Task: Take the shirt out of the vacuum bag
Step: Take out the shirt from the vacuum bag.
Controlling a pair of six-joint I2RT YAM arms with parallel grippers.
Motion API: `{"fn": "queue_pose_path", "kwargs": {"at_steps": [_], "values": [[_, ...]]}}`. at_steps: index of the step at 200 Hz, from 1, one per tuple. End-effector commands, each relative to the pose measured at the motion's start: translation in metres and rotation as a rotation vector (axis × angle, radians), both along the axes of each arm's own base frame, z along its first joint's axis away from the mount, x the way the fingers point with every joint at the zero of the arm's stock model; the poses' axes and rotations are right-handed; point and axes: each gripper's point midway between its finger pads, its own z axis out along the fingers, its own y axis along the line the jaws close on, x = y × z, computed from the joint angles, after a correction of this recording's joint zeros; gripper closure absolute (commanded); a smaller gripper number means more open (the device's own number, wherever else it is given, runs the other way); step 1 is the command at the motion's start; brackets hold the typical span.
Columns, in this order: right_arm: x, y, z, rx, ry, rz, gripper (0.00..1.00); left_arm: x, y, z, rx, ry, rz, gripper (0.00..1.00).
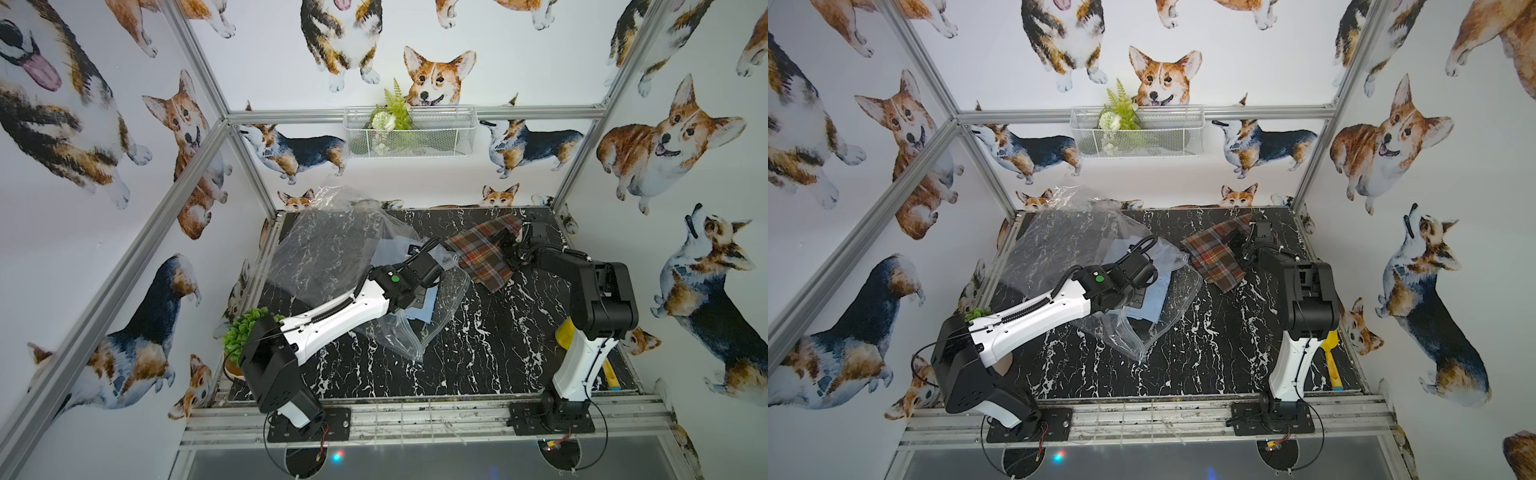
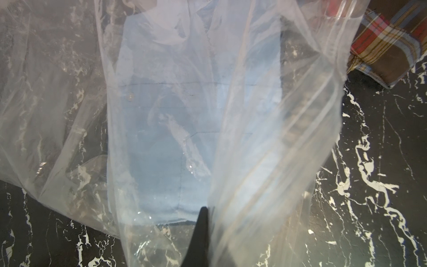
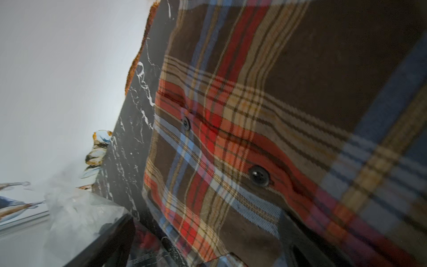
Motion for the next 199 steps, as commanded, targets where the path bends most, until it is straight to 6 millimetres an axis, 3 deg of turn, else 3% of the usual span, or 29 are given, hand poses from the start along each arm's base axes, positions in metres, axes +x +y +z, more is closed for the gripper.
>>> {"fn": "queue_pose_path", "kwargs": {"at_steps": [1, 15, 27, 63, 71, 93, 103, 149, 170, 199], "values": [[-0.007, -0.01, -0.022, -0.045, 0.017, -0.005, 0.0, -0.002, 0.005, 0.004, -0.016, -0.005, 0.019, 1.0], [-0.01, -0.007, -0.02, -0.037, 0.017, 0.015, 0.0, -0.003, 0.006, 0.006, -0.018, -0.005, 0.019, 1.0], [-0.011, -0.003, -0.003, -0.034, -0.025, 0.03, 0.0, -0.005, 0.008, 0.007, -0.018, -0.007, 0.019, 1.0], [-0.027, 0.009, 0.093, -0.1, -0.203, 0.065, 0.0, -0.006, 0.013, 0.01, -0.016, -0.018, 0.022, 1.0], [-0.037, 0.011, 0.117, -0.099, -0.252, 0.065, 0.0, -0.007, 0.013, 0.009, -0.018, -0.015, 0.023, 1.0], [-0.074, 0.025, 0.151, -0.089, -0.319, 0.1, 0.0, -0.007, 0.012, 0.009, -0.031, -0.013, 0.024, 1.0], [-0.092, 0.034, 0.157, -0.086, -0.343, 0.125, 0.0, -0.007, 0.011, 0.009, -0.034, -0.013, 0.025, 1.0], [-0.18, 0.089, 0.145, 0.003, -0.393, 0.264, 0.0, -0.006, 0.008, 0.009, -0.044, -0.01, 0.025, 1.0], [-0.201, 0.112, 0.14, -0.006, -0.414, 0.333, 0.0, -0.005, 0.007, 0.013, -0.047, -0.017, 0.027, 1.0], [-0.204, 0.139, 0.116, 0.047, -0.365, 0.396, 0.0, -0.004, 0.007, 0.018, -0.062, -0.026, 0.035, 1.0]]}}
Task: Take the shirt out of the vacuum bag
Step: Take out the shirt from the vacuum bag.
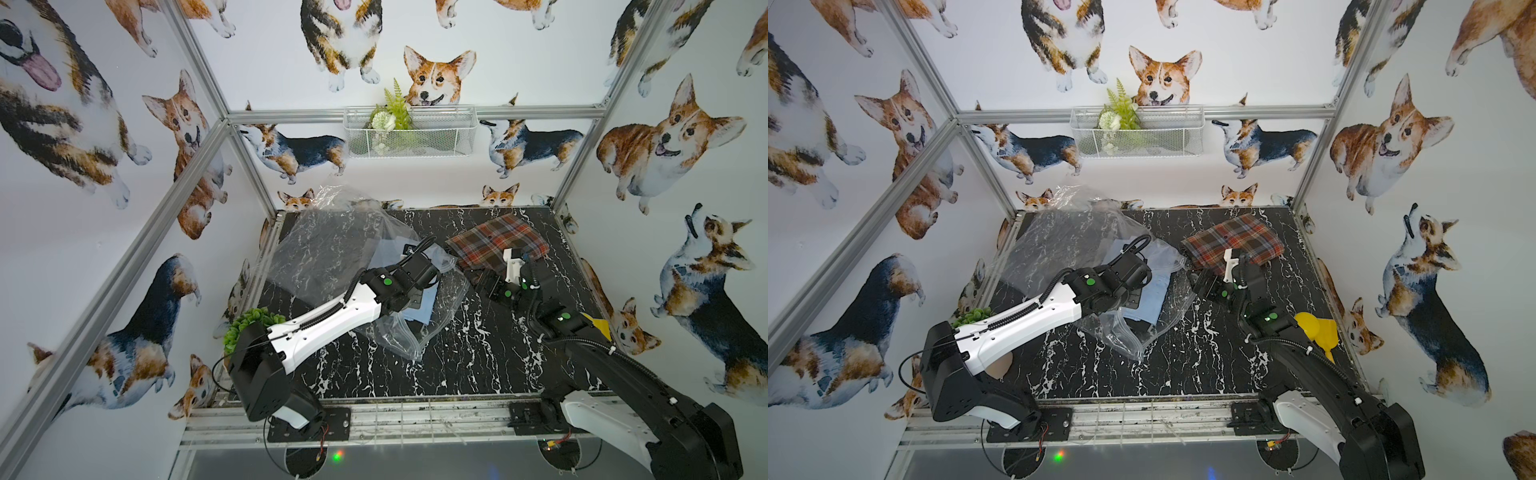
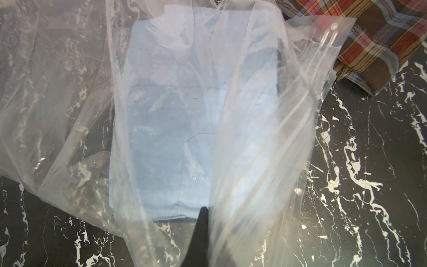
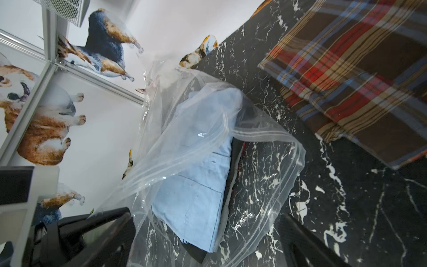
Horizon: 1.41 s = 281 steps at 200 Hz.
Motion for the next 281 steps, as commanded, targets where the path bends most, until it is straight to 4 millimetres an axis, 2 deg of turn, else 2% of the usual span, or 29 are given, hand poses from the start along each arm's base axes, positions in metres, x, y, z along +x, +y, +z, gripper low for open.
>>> {"fn": "queue_pose_path", "kwargs": {"at_steps": [1, 17, 22, 44, 74, 112, 141, 184, 253, 281], "values": [[0.004, 0.017, -0.012, 0.046, 0.02, 0.012, 0.0, 0.0, 0.002, 0.007, -0.019, -0.006, 0.024, 1.0], [0.009, 0.028, -0.021, 0.091, 0.04, 0.032, 0.01, 0.0, 0.001, 0.011, -0.037, -0.013, 0.031, 1.0], [0.013, 0.033, -0.032, 0.087, 0.068, 0.039, 0.02, 0.0, 0.002, 0.012, -0.042, -0.016, 0.032, 1.0], [0.023, 0.053, -0.045, 0.098, 0.096, 0.081, 0.03, -0.001, 0.004, 0.015, -0.048, -0.023, 0.034, 1.0], [0.032, 0.078, -0.045, 0.089, 0.077, 0.129, 0.04, -0.001, 0.004, 0.014, -0.044, -0.017, 0.036, 1.0], [0.041, 0.095, -0.058, 0.083, 0.091, 0.147, 0.04, -0.002, 0.003, 0.009, -0.039, -0.004, 0.032, 1.0], [0.048, 0.098, -0.075, 0.06, 0.101, 0.144, 0.05, -0.002, 0.001, 0.009, -0.043, 0.001, 0.031, 1.0], [0.059, 0.106, -0.075, 0.027, 0.08, 0.164, 0.05, -0.001, 0.0, 0.008, -0.041, 0.002, 0.029, 1.0], [0.073, 0.115, -0.096, 0.004, 0.105, 0.163, 0.05, -0.002, 0.002, 0.008, -0.035, 0.001, 0.032, 1.0], [0.077, 0.119, -0.095, 0.013, 0.105, 0.164, 0.06, -0.003, 0.004, 0.008, -0.03, 0.0, 0.031, 1.0]]}}
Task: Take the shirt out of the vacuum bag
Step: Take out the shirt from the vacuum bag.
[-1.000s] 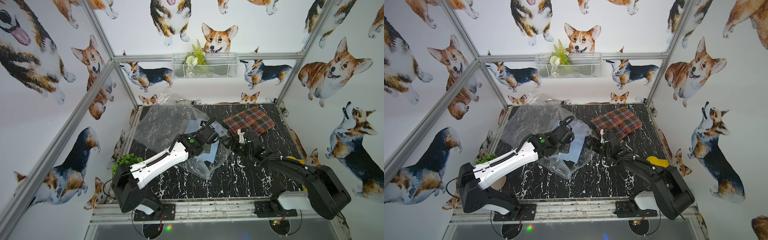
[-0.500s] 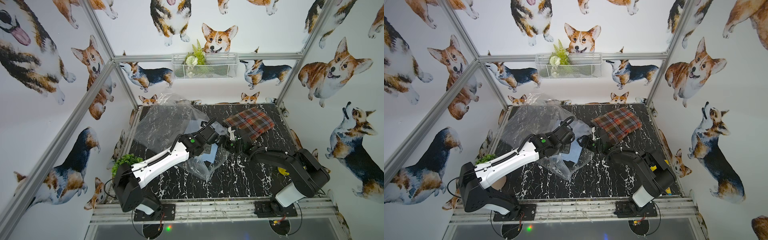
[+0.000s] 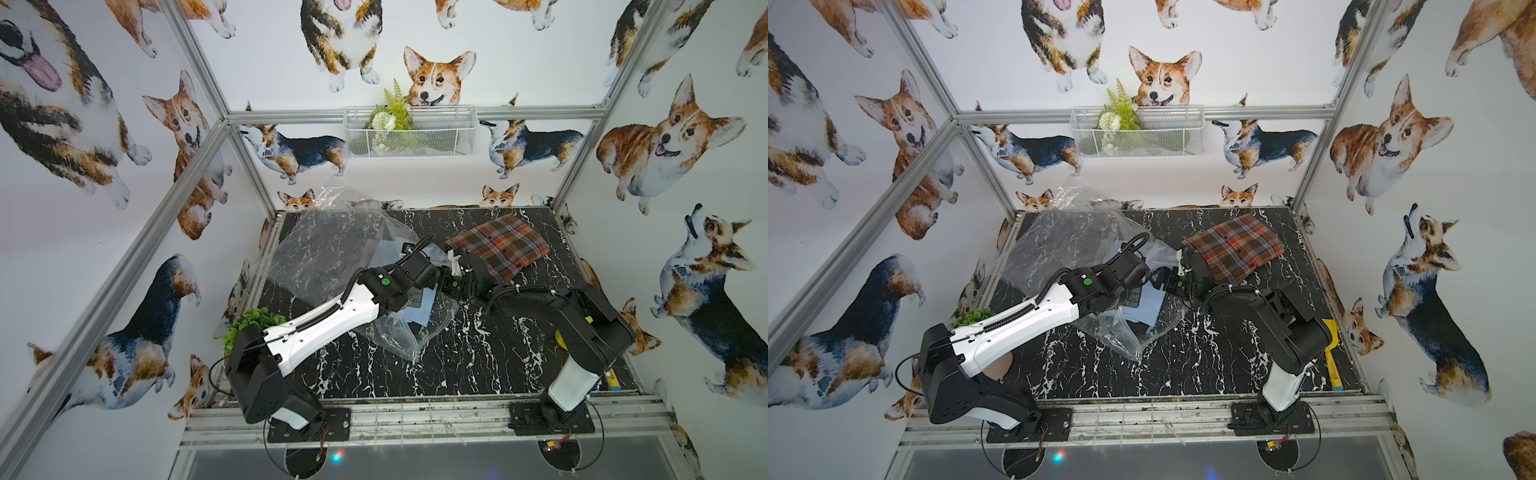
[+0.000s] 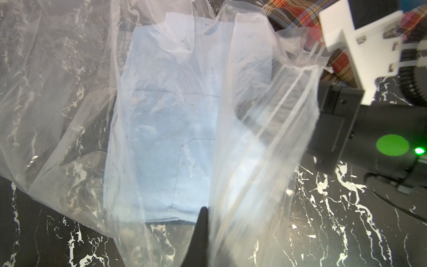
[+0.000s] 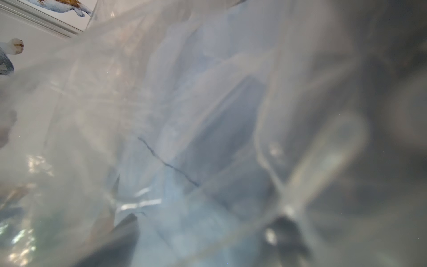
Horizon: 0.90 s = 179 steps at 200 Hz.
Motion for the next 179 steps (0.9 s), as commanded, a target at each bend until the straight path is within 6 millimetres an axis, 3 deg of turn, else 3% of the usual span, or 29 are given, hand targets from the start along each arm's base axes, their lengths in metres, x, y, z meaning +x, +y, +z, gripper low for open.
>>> {"fn": "queue_pose_path", "kwargs": {"at_steps": [1, 70, 135, 179], "values": [[0.009, 0.006, 0.011, 0.031, -0.037, -0.009, 0.06, -0.002, 0.005, 0.0, 0.006, 0.003, 0.018, 1.0], [0.011, 0.013, 0.024, 0.082, -0.037, 0.004, 0.07, -0.002, 0.005, -0.005, 0.008, 0.01, 0.021, 1.0], [0.003, 0.019, 0.052, 0.105, -0.075, 0.029, 0.07, -0.002, 0.004, -0.006, 0.01, 0.013, 0.019, 1.0], [-0.004, 0.026, 0.043, 0.107, -0.054, 0.046, 0.07, -0.001, 0.002, -0.007, 0.006, 0.016, 0.019, 1.0]]}}
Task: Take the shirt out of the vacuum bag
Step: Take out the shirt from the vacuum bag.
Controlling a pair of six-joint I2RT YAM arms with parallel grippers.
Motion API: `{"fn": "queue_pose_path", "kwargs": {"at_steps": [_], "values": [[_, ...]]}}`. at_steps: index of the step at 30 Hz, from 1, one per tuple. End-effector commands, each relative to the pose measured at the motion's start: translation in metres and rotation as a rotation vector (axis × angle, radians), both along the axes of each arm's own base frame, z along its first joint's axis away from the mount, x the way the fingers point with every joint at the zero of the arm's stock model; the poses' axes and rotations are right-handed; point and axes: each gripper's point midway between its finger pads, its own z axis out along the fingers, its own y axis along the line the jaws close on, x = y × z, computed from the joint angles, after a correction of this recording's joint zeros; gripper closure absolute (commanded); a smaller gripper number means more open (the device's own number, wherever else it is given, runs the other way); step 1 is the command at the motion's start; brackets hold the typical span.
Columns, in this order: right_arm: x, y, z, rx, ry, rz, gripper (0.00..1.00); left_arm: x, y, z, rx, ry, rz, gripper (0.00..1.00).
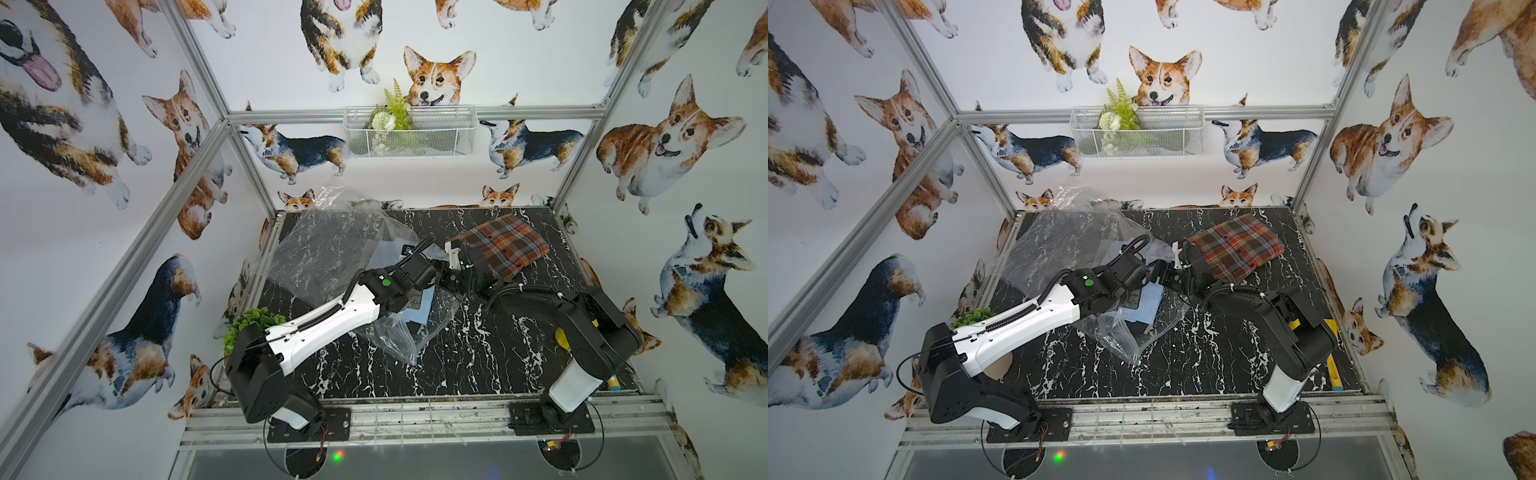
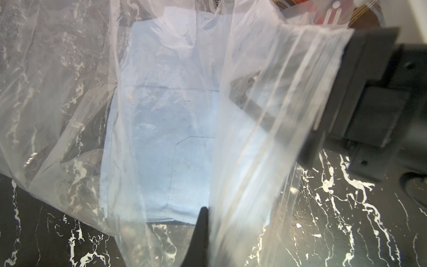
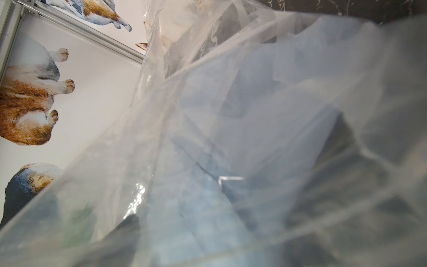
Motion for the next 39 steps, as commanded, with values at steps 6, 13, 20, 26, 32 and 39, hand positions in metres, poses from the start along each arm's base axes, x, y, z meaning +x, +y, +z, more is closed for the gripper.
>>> {"fn": "queue_pose_path", "kwargs": {"at_steps": [6, 13, 20, 26, 32, 39], "values": [[-0.008, 0.009, -0.007, 0.061, 0.031, 0.015, 0.08, -0.001, 0.001, 0.001, -0.005, 0.012, 0.015, 1.0], [-0.014, 0.006, 0.018, 0.065, -0.008, 0.022, 0.08, -0.001, 0.002, -0.001, 0.0, 0.013, 0.017, 1.0], [-0.017, 0.005, 0.054, 0.108, -0.056, 0.022, 0.08, -0.001, 0.0, -0.002, -0.008, 0.016, 0.016, 1.0], [-0.02, 0.004, 0.066, 0.117, -0.074, 0.028, 0.08, -0.002, -0.001, -0.004, -0.008, 0.024, 0.014, 1.0], [-0.024, -0.001, 0.063, 0.098, -0.075, 0.026, 0.08, -0.003, -0.002, -0.006, -0.011, 0.032, 0.013, 1.0], [-0.022, 0.0, 0.044, 0.052, -0.061, 0.034, 0.07, -0.003, -0.004, -0.008, -0.016, 0.037, 0.011, 1.0]]}}
